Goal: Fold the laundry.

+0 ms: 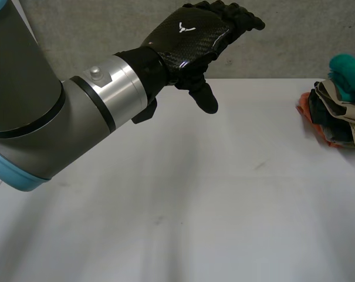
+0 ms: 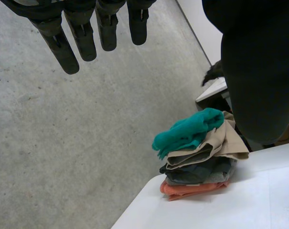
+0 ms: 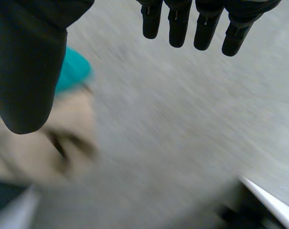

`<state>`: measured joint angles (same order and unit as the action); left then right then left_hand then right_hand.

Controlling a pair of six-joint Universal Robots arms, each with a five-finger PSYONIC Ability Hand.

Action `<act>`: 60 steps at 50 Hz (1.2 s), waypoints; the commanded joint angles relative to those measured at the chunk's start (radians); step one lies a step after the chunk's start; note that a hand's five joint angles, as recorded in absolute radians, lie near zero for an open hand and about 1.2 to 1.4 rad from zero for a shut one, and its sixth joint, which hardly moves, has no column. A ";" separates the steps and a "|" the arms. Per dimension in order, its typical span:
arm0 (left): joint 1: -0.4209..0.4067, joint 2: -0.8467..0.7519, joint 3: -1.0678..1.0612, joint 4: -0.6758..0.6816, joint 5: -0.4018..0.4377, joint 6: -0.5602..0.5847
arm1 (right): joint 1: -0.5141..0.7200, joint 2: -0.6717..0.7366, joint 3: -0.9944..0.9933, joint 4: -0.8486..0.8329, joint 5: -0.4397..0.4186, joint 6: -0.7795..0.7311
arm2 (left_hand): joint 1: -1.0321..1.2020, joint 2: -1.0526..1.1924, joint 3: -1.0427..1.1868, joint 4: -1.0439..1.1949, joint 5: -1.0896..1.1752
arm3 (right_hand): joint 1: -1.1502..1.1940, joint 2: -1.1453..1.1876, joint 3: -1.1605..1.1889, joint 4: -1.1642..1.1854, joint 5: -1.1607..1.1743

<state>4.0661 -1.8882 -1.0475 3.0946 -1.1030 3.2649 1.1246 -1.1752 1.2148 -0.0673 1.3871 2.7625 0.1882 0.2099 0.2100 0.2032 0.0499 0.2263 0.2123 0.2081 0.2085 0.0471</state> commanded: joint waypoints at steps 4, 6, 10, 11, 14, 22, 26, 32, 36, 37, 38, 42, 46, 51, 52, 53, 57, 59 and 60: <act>0.005 0.037 0.035 0.032 -0.032 -0.028 | 0.036 -0.185 0.072 -0.265 0.106 -0.118 | -0.013 -0.035 -0.035 -0.028 -0.049 | -0.052 -0.038 -0.034 -0.034 -0.047; 0.008 0.052 0.046 0.045 -0.070 -0.054 | 0.066 -0.208 0.103 -0.330 0.067 -0.080 | -0.013 -0.035 -0.035 -0.028 -0.049 | -0.052 -0.038 -0.034 -0.034 -0.047; 0.017 0.092 0.047 0.073 -0.208 -0.094 | 0.135 -0.297 0.205 -0.457 -0.058 0.046 | -0.010 -0.032 -0.032 -0.025 -0.046 | -0.052 -0.038 -0.034 -0.034 -0.047; 0.033 0.104 0.041 0.078 -0.277 -0.091 | 0.167 -0.338 0.242 -0.488 -0.092 0.102 | -0.010 -0.032 -0.032 -0.025 -0.046 | -0.052 -0.038 -0.034 -0.034 -0.047; 0.072 0.119 0.021 0.075 -0.360 -0.088 | 0.237 -0.377 0.322 -0.483 -0.138 0.201 | -0.010 -0.032 -0.032 -0.025 -0.046 | -0.052 -0.038 -0.034 -0.034 -0.047; 0.203 0.219 -0.239 0.073 -0.488 -0.077 | 0.463 -0.374 0.469 -0.427 -0.135 0.270 | -0.013 -0.035 -0.035 -0.028 -0.049 | -0.052 -0.038 -0.034 -0.034 -0.047; 0.221 0.253 -0.377 0.117 -0.486 -0.056 | 0.559 -0.370 0.511 -0.425 -0.125 0.267 | -0.014 -0.035 -0.035 -0.029 -0.050 | -0.052 -0.038 -0.034 -0.034 -0.047; 0.269 0.267 -0.529 0.226 -0.485 -0.008 | 0.607 -0.376 0.557 -0.422 -0.092 0.258 | -0.014 -0.035 -0.035 -0.029 -0.050 | -0.052 -0.038 -0.034 -0.034 -0.047; 0.277 0.271 -0.565 0.253 -0.471 0.042 | 0.609 -0.391 0.580 -0.419 -0.071 0.230 | -0.014 -0.035 -0.035 -0.029 -0.050 | -0.052 -0.038 -0.034 -0.034 -0.047; 0.277 0.274 -0.565 0.251 -0.465 0.050 | 0.610 -0.402 0.580 -0.408 -0.068 0.221 | -0.014 -0.035 -0.035 -0.029 -0.050 | -0.052 -0.038 -0.034 -0.034 -0.047; 0.278 0.290 -0.566 0.242 -0.453 0.064 | 0.610 -0.408 0.578 -0.401 -0.066 0.217 | -0.014 -0.035 -0.035 -0.029 -0.050 | -0.052 -0.038 -0.034 -0.034 -0.047; 0.281 0.343 -0.574 0.223 -0.426 0.073 | 0.613 -0.429 0.566 -0.355 -0.062 0.194 | -0.014 -0.035 -0.035 -0.029 -0.050 | -0.052 -0.038 -0.034 -0.034 -0.047; 0.289 0.363 -0.560 0.173 -0.419 0.076 | 0.613 -0.425 0.551 -0.333 -0.060 0.183 | -0.014 -0.035 -0.035 -0.029 -0.050 | -0.052 -0.038 -0.034 -0.034 -0.047; 0.335 0.353 -0.505 0.040 -0.419 0.099 | 0.621 -0.408 0.546 -0.318 -0.048 0.169 | -0.014 -0.035 -0.035 -0.029 -0.050 | -0.052 -0.038 -0.034 -0.034 -0.047; 0.346 0.350 -0.497 0.015 -0.419 0.105 | 0.627 -0.396 0.546 -0.318 -0.040 0.161 | -0.014 -0.035 -0.035 -0.029 -0.050 | -0.052 -0.038 -0.034 -0.034 -0.047; 0.378 0.337 -0.485 -0.038 -0.420 0.119 | 0.629 -0.388 0.546 -0.318 -0.037 0.158 | -0.014 -0.035 -0.035 -0.029 -0.050 | -0.052 -0.038 -0.034 -0.034 -0.047; 0.445 0.296 -0.486 -0.157 -0.423 0.182 | 0.649 -0.342 0.546 -0.318 -0.030 0.126 | -0.014 -0.035 -0.035 -0.029 -0.050 | -0.052 -0.038 -0.034 -0.034 -0.047; 0.471 0.293 -0.499 -0.195 -0.423 0.223 | 0.658 -0.318 0.545 -0.319 -0.028 0.106 | -0.014 -0.035 -0.035 -0.029 -0.050 | -0.052 -0.038 -0.034 -0.034 -0.047; 0.508 0.293 -0.534 -0.223 -0.429 0.274 | 0.659 -0.313 0.545 -0.319 -0.028 0.101 | -0.014 -0.035 -0.035 -0.029 -0.050 | -0.052 -0.038 -0.034 -0.034 -0.047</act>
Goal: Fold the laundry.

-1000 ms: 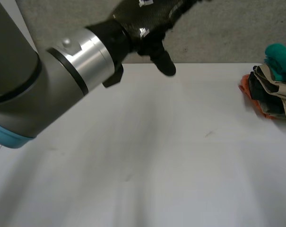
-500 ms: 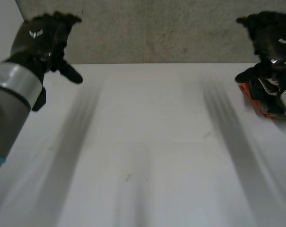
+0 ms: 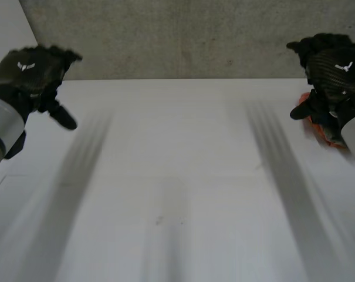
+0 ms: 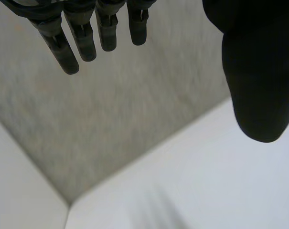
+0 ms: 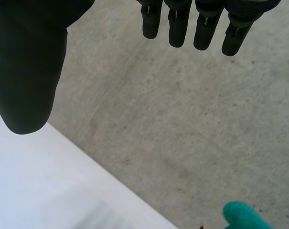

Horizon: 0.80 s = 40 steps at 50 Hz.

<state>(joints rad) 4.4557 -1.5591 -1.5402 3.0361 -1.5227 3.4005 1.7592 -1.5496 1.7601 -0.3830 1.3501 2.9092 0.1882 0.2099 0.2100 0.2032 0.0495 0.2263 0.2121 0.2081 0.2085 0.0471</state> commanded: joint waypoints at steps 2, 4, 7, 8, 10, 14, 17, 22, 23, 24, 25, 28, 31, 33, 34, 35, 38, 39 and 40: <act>0.186 -0.033 -0.099 -0.162 -0.004 0.208 | 0.037 0.080 -0.001 -0.005 0.009 -0.061 | -0.014 -0.035 -0.035 -0.029 -0.049 | -0.052 -0.038 -0.034 -0.034 -0.047; 0.241 -0.032 -0.144 -0.143 -0.004 0.261 | 0.048 0.098 -0.002 -0.008 0.009 -0.070 | -0.014 -0.035 -0.035 -0.029 -0.049 | -0.052 -0.038 -0.034 -0.034 -0.047; 0.341 -0.033 -0.230 -0.068 -0.004 0.359 | 0.068 0.140 -0.004 -0.011 0.009 -0.090 | -0.014 -0.035 -0.035 -0.029 -0.049 | -0.052 -0.038 -0.034 -0.034 -0.047; 0.368 -0.033 -0.256 -0.038 0.001 0.384 | 0.072 0.149 -0.004 -0.011 0.009 -0.096 | -0.014 -0.035 -0.035 -0.029 -0.049 | -0.052 -0.038 -0.034 -0.034 -0.047; 0.436 -0.033 -0.312 0.053 0.013 0.430 | 0.089 0.175 -0.005 -0.011 0.011 -0.113 | -0.014 -0.035 -0.035 -0.029 -0.049 | -0.052 -0.038 -0.034 -0.034 -0.047; 0.528 -0.041 -0.394 0.217 0.097 0.476 | 0.111 0.212 -0.005 -0.013 0.011 -0.143 | -0.014 -0.035 -0.035 -0.029 -0.049 | -0.052 -0.038 -0.034 -0.034 -0.047; 0.565 -0.053 -0.414 0.288 0.197 0.479 | 0.126 0.229 -0.007 -0.013 0.012 -0.160 | -0.014 -0.035 -0.035 -0.029 -0.049 | -0.052 -0.038 -0.034 -0.034 -0.047; 0.586 -0.107 -0.402 0.305 0.326 0.471 | 0.131 0.235 -0.007 -0.013 0.023 -0.168 | -0.014 -0.035 -0.035 -0.029 -0.049 | -0.052 -0.038 -0.034 -0.034 -0.047; 0.587 -0.110 -0.402 0.303 0.334 0.471 | 0.131 0.235 -0.007 -0.013 0.026 -0.168 | -0.014 -0.035 -0.035 -0.029 -0.049 | -0.052 -0.038 -0.034 -0.034 -0.047; 0.587 -0.114 -0.400 0.300 0.340 0.471 | 0.131 0.235 -0.007 -0.013 0.026 -0.168 | -0.014 -0.035 -0.035 -0.029 -0.049 | -0.052 -0.038 -0.034 -0.034 -0.047; 0.585 -0.119 -0.397 0.299 0.342 0.473 | 0.131 0.235 -0.007 -0.013 0.026 -0.168 | -0.014 -0.035 -0.035 -0.029 -0.049 | -0.052 -0.038 -0.034 -0.034 -0.047; 0.573 -0.125 -0.376 0.299 0.343 0.480 | 0.129 0.235 -0.008 -0.014 0.023 -0.168 | -0.014 -0.035 -0.035 -0.029 -0.049 | -0.052 -0.038 -0.034 -0.034 -0.047; 0.557 -0.151 -0.324 0.308 0.346 0.471 | 0.129 0.236 -0.010 -0.014 0.023 -0.170 | -0.014 -0.035 -0.035 -0.029 -0.049 | -0.052 -0.038 -0.034 -0.034 -0.047; 0.545 -0.182 -0.282 0.309 0.342 0.470 | 0.129 0.238 -0.010 -0.014 0.023 -0.170 | -0.014 -0.035 -0.035 -0.029 -0.049 | -0.052 -0.038 -0.034 -0.034 -0.047; 0.534 -0.214 -0.241 0.306 0.338 0.470 | 0.131 0.240 -0.010 -0.014 0.023 -0.170 | -0.014 -0.035 -0.035 -0.029 -0.049 | -0.052 -0.038 -0.034 -0.034 -0.047; 0.528 -0.232 -0.216 0.306 0.338 0.468 | 0.131 0.241 -0.010 -0.014 0.023 -0.170 | -0.014 -0.035 -0.035 -0.029 -0.049 | -0.052 -0.038 -0.034 -0.034 -0.047; 0.492 -0.317 -0.114 0.300 0.334 0.459 | 0.129 0.253 -0.010 -0.014 0.023 -0.171 | -0.014 -0.035 -0.035 -0.029 -0.049 | -0.052 -0.038 -0.034 -0.034 -0.047; 0.481 -0.346 -0.086 0.300 0.332 0.459 | 0.129 0.258 -0.010 -0.014 0.023 -0.171 | -0.014 -0.035 -0.035 -0.029 -0.049 | -0.052 -0.038 -0.034 -0.034 -0.047; 0.467 -0.372 -0.055 0.299 0.326 0.459 | 0.129 0.259 -0.010 -0.014 0.023 -0.171 | -0.014 -0.035 -0.035 -0.029 -0.049 | -0.052 -0.038 -0.034 -0.034 -0.047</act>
